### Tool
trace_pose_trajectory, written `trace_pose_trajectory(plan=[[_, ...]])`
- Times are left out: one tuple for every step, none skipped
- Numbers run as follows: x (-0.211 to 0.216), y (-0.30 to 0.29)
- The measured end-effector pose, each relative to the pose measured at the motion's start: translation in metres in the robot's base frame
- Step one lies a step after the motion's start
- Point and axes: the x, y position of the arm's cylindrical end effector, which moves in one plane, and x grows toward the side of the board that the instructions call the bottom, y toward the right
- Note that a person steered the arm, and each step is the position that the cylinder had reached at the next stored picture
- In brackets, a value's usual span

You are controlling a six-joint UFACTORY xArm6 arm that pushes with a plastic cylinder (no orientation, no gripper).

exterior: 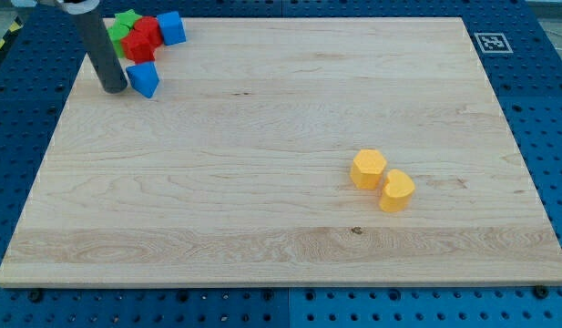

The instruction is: Move the blue triangle into the red star

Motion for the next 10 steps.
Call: trace_pose_trajectory(plan=[[0.024,0.012],[0.045,0.068],[0.033,0.101],[0.009,0.076],[0.004,0.036],[-0.008,0.012],[-0.019,0.002],[0.005,0.002],[0.02,-0.008],[0.006,-0.036]])
